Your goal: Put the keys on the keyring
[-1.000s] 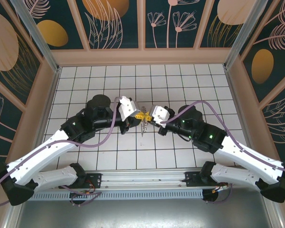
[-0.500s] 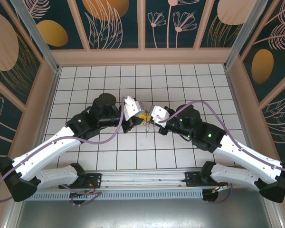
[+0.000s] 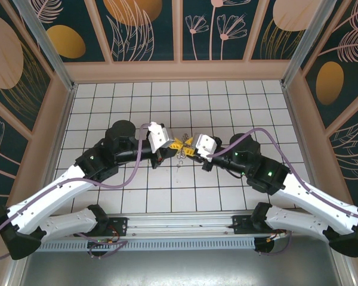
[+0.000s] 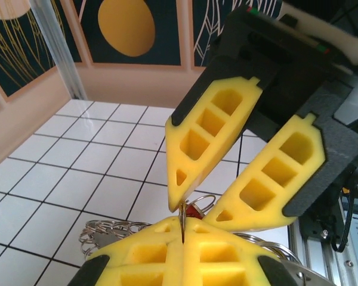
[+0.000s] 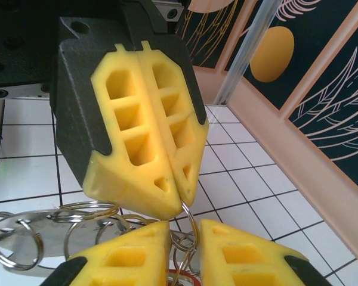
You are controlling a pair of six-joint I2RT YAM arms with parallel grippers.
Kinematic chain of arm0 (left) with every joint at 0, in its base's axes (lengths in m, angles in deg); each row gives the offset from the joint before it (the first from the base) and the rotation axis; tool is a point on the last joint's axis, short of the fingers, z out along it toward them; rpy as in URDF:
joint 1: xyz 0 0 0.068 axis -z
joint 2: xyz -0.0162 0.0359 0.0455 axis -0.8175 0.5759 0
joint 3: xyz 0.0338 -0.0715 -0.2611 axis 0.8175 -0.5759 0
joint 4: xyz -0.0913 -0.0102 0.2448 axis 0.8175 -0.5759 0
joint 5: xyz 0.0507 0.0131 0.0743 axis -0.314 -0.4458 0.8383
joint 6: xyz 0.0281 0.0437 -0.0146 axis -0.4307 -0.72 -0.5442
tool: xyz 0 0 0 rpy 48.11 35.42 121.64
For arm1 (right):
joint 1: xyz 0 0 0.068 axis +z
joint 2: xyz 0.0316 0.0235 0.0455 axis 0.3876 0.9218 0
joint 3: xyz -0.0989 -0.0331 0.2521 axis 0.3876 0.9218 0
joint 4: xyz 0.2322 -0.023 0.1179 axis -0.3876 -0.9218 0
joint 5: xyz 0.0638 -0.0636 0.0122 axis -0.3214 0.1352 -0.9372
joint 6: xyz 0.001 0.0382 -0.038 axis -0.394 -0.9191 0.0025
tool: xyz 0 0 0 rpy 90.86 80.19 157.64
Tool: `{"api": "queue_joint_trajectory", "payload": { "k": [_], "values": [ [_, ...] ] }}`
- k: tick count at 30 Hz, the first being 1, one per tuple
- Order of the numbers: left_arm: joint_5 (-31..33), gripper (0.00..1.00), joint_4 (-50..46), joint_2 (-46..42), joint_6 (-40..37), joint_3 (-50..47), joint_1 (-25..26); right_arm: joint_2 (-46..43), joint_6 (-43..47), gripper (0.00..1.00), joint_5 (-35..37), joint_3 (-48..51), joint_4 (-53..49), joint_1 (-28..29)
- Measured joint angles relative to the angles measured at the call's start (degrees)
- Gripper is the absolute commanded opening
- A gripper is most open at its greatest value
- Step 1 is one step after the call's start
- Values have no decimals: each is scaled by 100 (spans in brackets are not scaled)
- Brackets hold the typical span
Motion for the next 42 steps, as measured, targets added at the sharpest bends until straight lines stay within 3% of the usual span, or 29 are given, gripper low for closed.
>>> {"api": "queue_joint_trajectory", "payload": {
  "k": [7, 12, 21, 25, 33, 37, 42],
  "values": [
    [-278, 0, 166, -144, 116, -31, -2, -46, -76, 15, -138, 0, 175, -2],
    [-433, 0, 293, -249, 236, -125, -17, -39, -166, 0, -315, 0, 264, -68],
    [-341, 0, 361, -278, 332, -223, -44, 105, -160, 0, -363, -138, 120, -131],
    [61, 10, -76, -9, 155, 79, -42, 295, -28, 0, -76, -291, -122, -131],
    [715, 8, -798, 645, -238, 474, 17, 608, 142, 0, 428, -326, -518, -142],
    [758, 0, -859, 793, -323, 516, 22, 654, 144, 0, 509, -326, -660, -160],
    [734, 0, -824, 769, -334, 490, 22, 636, 164, 0, 507, -326, -673, -164]
  ]
}}
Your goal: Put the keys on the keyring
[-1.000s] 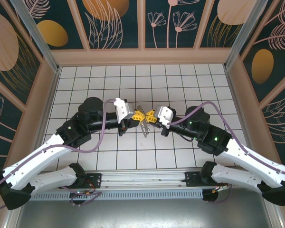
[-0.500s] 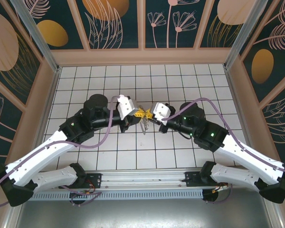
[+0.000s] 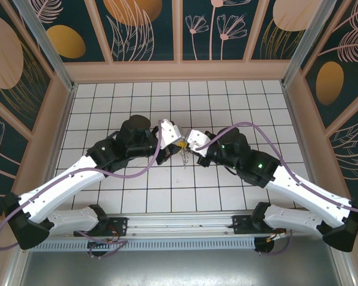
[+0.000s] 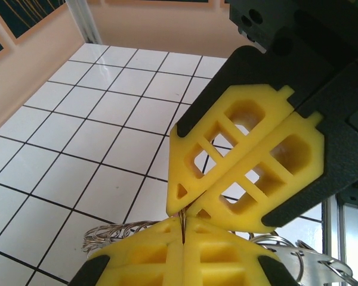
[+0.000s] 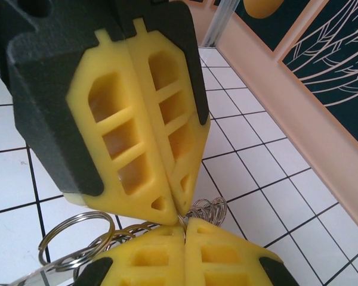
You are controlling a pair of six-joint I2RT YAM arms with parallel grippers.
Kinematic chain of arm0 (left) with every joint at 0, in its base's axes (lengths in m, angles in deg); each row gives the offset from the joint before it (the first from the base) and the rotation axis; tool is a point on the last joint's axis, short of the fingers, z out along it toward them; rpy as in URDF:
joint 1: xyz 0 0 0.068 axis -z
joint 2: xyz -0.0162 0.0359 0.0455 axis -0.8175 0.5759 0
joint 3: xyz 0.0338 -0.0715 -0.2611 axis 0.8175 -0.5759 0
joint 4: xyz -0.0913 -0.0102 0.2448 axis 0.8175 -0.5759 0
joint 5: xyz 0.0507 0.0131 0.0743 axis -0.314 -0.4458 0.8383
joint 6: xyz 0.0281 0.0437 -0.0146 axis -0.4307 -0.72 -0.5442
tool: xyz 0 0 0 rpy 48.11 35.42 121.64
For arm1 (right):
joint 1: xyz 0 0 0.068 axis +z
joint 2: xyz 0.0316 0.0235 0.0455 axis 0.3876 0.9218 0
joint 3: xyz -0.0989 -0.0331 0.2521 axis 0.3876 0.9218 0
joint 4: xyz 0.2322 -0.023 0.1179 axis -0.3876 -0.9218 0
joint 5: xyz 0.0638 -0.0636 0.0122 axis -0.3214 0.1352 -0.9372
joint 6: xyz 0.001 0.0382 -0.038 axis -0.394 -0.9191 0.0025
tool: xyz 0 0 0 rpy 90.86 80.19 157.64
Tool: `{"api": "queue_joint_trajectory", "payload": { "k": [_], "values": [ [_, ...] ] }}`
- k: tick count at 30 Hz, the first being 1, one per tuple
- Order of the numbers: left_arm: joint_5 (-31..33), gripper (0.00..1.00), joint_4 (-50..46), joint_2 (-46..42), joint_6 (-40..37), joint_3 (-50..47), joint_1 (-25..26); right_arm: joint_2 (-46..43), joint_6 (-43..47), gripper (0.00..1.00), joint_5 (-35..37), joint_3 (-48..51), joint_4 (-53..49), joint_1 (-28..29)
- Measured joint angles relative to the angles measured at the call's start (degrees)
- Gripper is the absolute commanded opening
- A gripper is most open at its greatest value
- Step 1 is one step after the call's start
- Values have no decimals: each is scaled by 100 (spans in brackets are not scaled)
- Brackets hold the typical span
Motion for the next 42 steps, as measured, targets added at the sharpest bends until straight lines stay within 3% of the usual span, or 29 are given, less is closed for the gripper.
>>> {"api": "queue_joint_trajectory", "payload": {
  "k": [2, 9, 13, 21, 27, 35, 42],
  "values": [
    [-57, 0, 116, -83, 7, -87, 0, -37, 0, 0, -31, 0, 4, 2],
    [-343, 0, 684, -514, 144, -354, 0, -413, -42, 16, -382, 153, 424, 28],
    [-538, 0, 968, -636, 256, -387, 0, -542, -66, 18, -562, 175, 669, 33],
    [-719, 0, 1071, -789, 396, -424, -24, -579, -70, 13, -723, 175, 835, 35],
    [-914, 0, 1207, -975, 487, -522, -33, -608, -90, 0, -920, 175, 988, 33],
    [-953, 0, 1180, -990, 492, -520, -39, -601, -79, 0, -1003, 162, 994, 17],
    [-649, 0, 616, -581, 251, -98, -37, -466, 0, 0, -739, 26, 662, -37]
  ]
}}
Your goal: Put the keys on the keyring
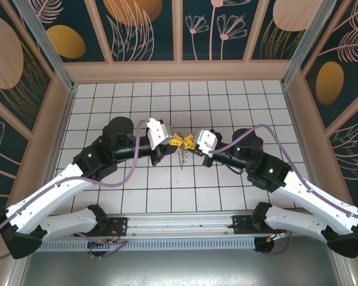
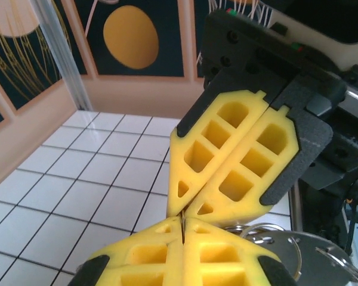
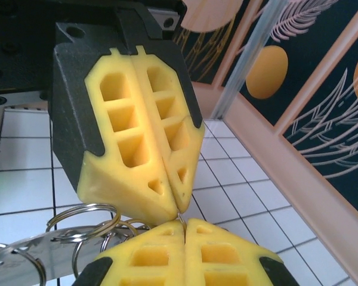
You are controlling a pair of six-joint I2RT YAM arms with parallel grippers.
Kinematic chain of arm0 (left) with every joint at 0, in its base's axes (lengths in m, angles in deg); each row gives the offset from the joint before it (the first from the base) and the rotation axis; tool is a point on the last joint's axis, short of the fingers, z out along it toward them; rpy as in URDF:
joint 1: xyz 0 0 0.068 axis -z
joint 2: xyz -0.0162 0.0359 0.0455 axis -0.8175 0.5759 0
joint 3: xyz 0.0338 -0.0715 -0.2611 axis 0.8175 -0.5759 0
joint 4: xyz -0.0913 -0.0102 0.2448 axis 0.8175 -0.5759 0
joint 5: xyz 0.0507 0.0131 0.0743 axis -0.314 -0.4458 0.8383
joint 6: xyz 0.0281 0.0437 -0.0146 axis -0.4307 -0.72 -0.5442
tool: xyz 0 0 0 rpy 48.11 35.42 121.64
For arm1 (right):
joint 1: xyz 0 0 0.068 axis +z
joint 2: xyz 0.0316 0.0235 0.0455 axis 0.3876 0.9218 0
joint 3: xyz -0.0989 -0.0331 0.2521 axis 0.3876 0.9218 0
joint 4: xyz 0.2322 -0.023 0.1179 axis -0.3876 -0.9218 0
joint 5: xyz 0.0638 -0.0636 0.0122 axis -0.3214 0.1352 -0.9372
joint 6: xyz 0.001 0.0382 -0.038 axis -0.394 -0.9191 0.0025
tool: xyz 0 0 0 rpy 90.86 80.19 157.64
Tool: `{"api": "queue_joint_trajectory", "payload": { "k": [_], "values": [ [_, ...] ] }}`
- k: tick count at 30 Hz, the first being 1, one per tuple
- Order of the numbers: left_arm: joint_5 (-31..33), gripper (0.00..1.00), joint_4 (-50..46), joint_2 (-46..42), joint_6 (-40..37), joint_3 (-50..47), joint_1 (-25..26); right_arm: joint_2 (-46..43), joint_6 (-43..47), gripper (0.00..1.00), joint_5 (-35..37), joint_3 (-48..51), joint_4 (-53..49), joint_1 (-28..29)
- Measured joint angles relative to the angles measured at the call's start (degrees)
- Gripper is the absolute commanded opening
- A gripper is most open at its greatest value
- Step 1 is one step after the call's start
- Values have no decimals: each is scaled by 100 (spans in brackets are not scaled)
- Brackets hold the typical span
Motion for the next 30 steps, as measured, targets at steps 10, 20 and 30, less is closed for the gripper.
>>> {"api": "queue_joint_trajectory", "payload": {
  "k": [10, 20, 30],
  "values": [
    [393, 2, -730, 621, -260, 358, 11, 269, 127, 0, 415, -39, -549, -55],
    [236, 0, -651, 577, -326, 289, 9, 258, 133, 26, 431, -39, -601, -52],
    [146, 0, -63, 219, -308, 22, 11, -356, -111, 27, 63, 192, -219, 33]
  ]
}}
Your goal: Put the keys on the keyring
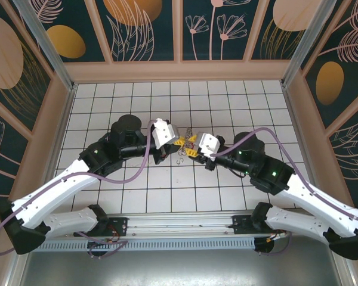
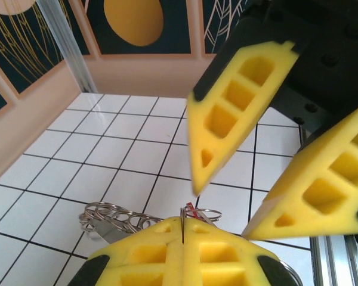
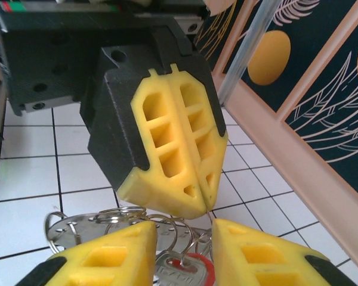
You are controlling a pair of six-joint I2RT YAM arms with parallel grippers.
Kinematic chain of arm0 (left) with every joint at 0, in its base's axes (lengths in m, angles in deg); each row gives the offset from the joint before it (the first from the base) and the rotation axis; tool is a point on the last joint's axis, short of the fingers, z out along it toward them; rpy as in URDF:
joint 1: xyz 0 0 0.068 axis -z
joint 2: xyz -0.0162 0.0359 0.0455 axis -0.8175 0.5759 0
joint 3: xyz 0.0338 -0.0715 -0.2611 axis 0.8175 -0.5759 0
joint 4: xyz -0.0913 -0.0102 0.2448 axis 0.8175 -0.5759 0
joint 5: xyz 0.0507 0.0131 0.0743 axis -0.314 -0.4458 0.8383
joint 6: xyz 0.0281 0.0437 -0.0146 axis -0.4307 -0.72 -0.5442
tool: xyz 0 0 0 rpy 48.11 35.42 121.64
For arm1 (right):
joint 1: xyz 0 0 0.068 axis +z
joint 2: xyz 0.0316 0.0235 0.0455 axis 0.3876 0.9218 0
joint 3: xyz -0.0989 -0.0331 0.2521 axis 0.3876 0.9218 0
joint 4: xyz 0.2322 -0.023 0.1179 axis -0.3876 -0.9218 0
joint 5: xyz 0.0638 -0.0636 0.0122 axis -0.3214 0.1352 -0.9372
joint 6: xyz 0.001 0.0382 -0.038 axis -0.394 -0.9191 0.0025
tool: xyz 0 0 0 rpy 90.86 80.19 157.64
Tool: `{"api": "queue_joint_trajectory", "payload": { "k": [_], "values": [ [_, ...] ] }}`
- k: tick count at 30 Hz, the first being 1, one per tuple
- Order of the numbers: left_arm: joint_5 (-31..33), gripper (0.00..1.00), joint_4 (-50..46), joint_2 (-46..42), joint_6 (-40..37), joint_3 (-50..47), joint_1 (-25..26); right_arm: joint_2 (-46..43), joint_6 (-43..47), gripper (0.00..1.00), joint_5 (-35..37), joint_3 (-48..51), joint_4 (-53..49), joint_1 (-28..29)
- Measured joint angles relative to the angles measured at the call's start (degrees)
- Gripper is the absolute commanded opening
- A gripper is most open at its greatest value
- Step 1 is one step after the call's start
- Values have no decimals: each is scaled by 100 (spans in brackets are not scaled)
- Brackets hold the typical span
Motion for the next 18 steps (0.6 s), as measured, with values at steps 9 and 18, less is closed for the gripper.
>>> {"api": "queue_joint_trajectory", "payload": {
  "k": [9, 18],
  "values": [
    [-61, 0, 166, -221, 44, -72, 0, -63, -208, 26, -109, 70, 111, -50],
    [-192, 0, 227, -415, 85, -79, 0, -26, -354, 27, -118, 101, 122, -166]
  ]
}}
